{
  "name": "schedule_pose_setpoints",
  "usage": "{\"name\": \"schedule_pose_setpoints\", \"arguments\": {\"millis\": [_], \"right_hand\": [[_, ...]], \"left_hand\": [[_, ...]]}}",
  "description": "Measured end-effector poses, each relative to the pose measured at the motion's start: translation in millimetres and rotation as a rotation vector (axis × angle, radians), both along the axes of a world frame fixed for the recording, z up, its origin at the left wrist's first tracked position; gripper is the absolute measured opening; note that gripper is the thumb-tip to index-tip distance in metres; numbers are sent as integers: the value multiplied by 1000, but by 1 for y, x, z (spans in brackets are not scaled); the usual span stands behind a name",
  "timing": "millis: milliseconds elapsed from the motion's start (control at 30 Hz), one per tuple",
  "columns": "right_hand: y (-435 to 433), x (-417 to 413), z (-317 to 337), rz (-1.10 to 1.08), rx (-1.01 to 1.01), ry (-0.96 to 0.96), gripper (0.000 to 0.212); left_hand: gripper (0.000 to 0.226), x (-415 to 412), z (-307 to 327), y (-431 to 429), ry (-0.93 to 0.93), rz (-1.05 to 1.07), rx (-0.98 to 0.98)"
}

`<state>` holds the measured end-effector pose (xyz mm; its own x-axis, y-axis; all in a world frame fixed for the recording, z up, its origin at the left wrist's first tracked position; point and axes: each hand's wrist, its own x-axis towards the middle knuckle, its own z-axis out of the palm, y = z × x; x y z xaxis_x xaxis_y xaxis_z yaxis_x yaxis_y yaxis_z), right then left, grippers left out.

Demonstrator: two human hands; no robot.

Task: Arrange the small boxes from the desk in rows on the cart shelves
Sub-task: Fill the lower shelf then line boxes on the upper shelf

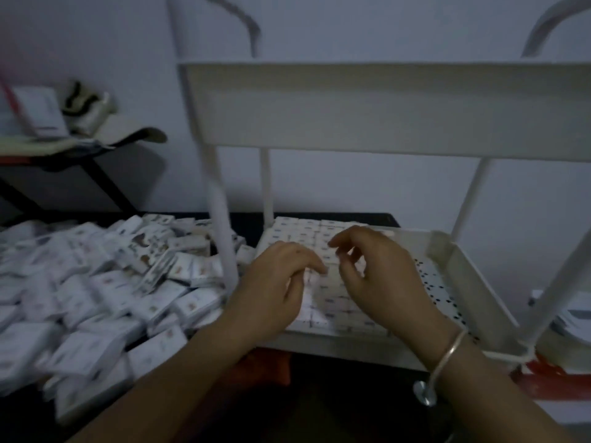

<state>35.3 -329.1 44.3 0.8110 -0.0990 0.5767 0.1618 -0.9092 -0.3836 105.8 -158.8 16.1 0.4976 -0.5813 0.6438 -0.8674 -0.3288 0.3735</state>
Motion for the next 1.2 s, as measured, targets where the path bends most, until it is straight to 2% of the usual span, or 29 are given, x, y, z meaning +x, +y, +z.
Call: {"name": "schedule_pose_setpoints", "arguments": {"millis": [167,300,367,467,533,633,767,867,1000,1100,1200], "right_hand": [[82,-13,-12,238,6,93,16],[129,-4,-35,318,-124,156,28],[146,7,-49,253,-277,188,41],[167,22,-54,32,-514,159,49],[176,33,-51,-55,-547,127,58],[185,42,-51,-91,-636,184,61],[195,43,-54,20,-716,273,51],[193,42,-56,-2,-679,254,47],[187,45,-65,7,-571,159,45],[184,39,-63,66,-352,89,39],[184,27,-49,144,6,84,34]], "left_hand": [[28,-35,-12,86,-39,159,-8],[25,-35,-31,152,-27,388,26],[25,-35,-37,182,-12,478,12],[24,-35,-40,217,88,578,-118],[30,-31,-39,234,142,609,-145],[40,-25,-37,253,121,581,-42],[63,-16,-37,271,97,522,181],[67,-9,-42,283,79,482,298],[52,-4,-45,287,16,453,388],[49,1,-47,287,-29,414,443],[50,6,-49,283,-57,387,446]]}}
